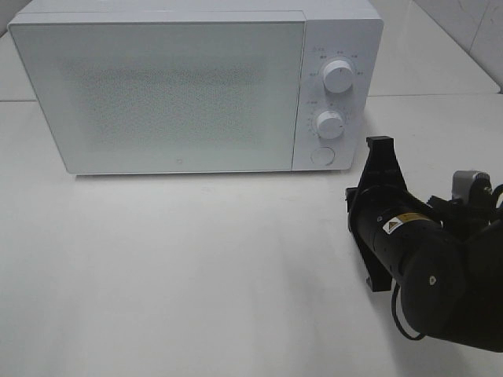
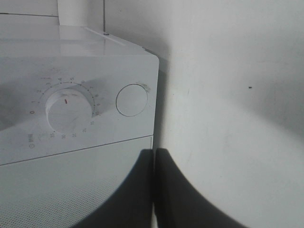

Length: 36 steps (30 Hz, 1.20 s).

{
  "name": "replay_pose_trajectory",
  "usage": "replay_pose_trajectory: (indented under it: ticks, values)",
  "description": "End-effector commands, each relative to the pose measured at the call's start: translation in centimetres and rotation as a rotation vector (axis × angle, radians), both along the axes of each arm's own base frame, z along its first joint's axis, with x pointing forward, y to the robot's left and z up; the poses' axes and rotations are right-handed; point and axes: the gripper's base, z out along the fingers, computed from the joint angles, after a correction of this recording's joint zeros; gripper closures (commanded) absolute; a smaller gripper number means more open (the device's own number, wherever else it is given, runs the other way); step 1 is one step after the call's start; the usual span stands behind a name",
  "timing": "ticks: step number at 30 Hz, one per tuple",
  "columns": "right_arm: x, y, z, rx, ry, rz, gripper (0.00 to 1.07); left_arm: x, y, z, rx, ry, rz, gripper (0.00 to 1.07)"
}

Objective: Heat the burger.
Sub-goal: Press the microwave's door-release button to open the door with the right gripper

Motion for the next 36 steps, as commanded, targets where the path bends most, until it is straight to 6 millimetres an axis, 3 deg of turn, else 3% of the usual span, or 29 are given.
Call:
replay_pose_trajectory:
  ticks: [1,20,36]
  values:
    - [0.6,0.0,0.3,0.014,-0.018,-0.009,1.07,-0.2,0.0,0.1,-0.011,-0.031,0.005,0.06]
    - [7.4,1.2,-0.9,0.046,-0.009,0.019,1.07,-0.2,0.0,0.1,-0.011,-0.031,0.005,0.06]
    - [10.7,1.3,-2.2,0.039,0.000,0.010,1.07,-0.2,0.0,0.1,-0.010,-0.031,0.005,0.06]
